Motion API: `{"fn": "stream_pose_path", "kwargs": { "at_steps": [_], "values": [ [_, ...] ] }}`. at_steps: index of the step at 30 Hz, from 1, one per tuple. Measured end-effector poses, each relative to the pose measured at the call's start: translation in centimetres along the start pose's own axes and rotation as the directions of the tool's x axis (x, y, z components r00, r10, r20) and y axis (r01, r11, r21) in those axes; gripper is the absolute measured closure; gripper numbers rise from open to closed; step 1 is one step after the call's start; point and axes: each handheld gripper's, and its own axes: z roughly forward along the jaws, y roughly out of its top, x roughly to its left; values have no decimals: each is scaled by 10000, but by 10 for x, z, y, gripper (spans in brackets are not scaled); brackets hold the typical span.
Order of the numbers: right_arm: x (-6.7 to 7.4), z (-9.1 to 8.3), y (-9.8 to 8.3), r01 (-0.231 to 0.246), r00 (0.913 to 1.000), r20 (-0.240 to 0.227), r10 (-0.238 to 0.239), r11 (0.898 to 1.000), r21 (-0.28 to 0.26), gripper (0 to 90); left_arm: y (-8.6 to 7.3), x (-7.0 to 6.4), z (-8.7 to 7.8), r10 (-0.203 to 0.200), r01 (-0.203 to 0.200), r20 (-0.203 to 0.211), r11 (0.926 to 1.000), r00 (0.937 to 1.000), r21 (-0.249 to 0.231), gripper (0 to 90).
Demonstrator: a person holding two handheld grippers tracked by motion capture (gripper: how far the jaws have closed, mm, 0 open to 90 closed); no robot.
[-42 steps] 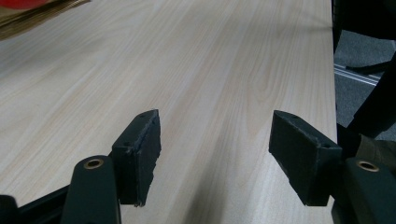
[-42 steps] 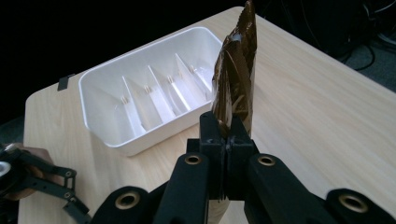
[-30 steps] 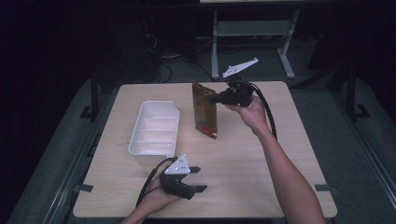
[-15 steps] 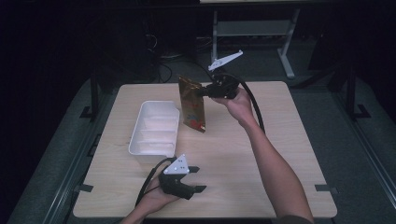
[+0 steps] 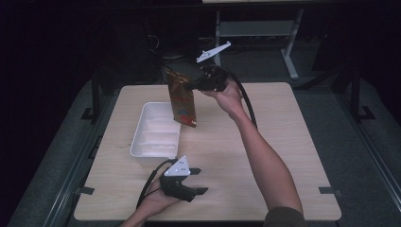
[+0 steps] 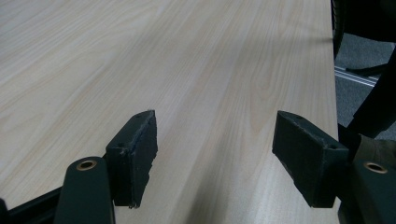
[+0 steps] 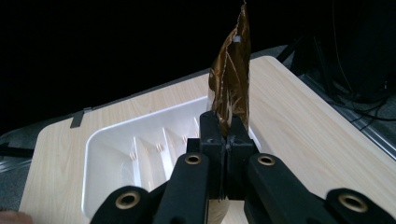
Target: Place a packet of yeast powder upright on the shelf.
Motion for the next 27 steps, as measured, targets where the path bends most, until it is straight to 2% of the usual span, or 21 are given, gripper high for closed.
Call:
{"fn": "stream_pose_path", "kwargs": {
  "at_steps": [7,10,13,17,20,23,27],
  "values": [
    [-1,14,17,218,9997,-79,-219,9997,-98,889,-1,-1,0,-1,1,0,10000,10000,30,303],
    [-3,20,22,170,9998,-143,-171,9998,-101,889,-1,-1,-1,17,-17,-3,10000,10000,17,300],
    [-2,26,28,376,9993,-4,-376,9993,5,889,-1,-2,-2,17,-17,4,10000,10000,-5,299],
    [-5,32,35,418,9991,-6,-418,9991,42,889,-1,-1,-3,-5,4,-29,10000,10000,-47,299],
    [-6,37,38,475,9989,-20,-475,9988,-86,889,-1,-1,-4,-7,6,-29,10000,10000,-67,298],
    [-8,45,40,480,9988,-33,-480,9988,7,889,-2,-1,-3,-3,3,-35,10000,10000,-57,296],
    [-9,57,41,615,9979,179,-618,9980,173,889,-2,-1,-4,-12,11,-50,10000,10000,-91,294]
  ]
}}
